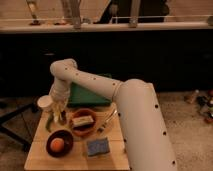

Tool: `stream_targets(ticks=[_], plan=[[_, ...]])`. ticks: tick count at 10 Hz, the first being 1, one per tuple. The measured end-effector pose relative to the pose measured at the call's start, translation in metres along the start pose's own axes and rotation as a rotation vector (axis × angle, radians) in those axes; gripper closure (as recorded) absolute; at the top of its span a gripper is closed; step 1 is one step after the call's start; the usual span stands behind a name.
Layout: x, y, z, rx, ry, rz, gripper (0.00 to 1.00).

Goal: Place banana in metal cup

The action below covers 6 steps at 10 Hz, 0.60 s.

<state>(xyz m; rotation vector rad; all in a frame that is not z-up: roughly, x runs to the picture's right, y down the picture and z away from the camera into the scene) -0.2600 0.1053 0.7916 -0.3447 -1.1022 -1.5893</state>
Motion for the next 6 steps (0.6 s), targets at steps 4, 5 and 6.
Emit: stream_targets(ticks=[4, 5, 6], plan=[[-0.001, 0.0041, -0.0026, 0.004, 0.01, 0.006, 0.2], [-0.0013, 0.0046, -0.0037, 0.005, 0.016, 0.003, 0.2], [-0.0012, 0.0049, -0.0052, 0.007, 0.022, -0.005, 0.2]])
